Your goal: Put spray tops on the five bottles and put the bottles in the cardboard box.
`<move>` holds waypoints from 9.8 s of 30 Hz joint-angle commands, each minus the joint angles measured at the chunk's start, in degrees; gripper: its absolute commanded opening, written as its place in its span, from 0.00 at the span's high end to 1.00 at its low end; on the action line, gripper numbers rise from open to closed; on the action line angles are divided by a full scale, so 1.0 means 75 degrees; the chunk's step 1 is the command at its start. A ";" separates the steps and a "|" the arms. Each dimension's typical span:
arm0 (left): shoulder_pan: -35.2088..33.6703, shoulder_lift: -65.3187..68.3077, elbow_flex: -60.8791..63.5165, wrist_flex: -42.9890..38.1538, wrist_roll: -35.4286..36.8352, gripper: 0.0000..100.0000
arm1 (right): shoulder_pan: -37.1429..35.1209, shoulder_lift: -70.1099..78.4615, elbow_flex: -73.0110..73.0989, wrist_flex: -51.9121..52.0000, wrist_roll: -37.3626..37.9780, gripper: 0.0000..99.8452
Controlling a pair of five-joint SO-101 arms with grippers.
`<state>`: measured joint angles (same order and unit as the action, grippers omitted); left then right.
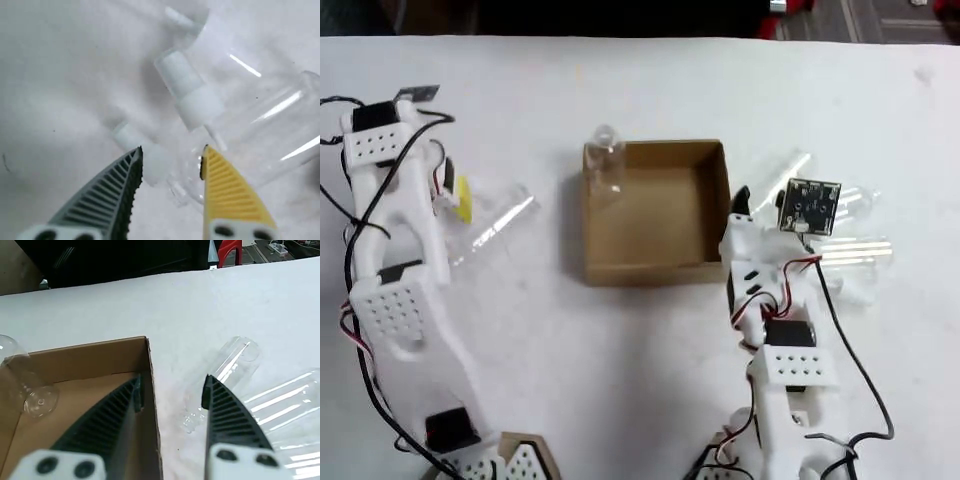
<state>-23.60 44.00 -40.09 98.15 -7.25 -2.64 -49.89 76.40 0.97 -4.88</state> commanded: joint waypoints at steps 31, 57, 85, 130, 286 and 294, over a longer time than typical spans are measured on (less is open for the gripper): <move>0.1916 -0.5878 0.4232 0.0563 -0.5017 0.82 | -0.0053 -0.0053 -0.0070 -0.0147 -0.0047 0.83; 0.1541 -0.6968 1.0421 -0.4267 -0.4067 0.70 | -0.0053 -0.0018 -0.0070 -0.0147 -0.0047 0.83; 0.2045 -0.7015 1.1100 -0.5193 -0.4009 0.81 | -0.0053 0.0006 -0.0070 -0.0147 -0.0047 0.83; 0.3546 -1.1118 0.9307 -0.0738 -0.4009 0.98 | -0.1143 -0.3921 0.0492 0.1858 0.2204 0.98; 0.2889 -1.1165 1.4675 -1.0467 0.1102 0.98 | -0.1788 1.0966 -1.2448 0.6816 -0.5275 0.85; 0.2889 -1.1165 1.4675 -1.0467 0.1102 0.98 | -0.1811 1.0813 -1.2448 0.7601 -0.6236 0.83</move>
<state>-2.68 -38.73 70.59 21.32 0.66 -14.07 32.75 -15.38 54.95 -48.75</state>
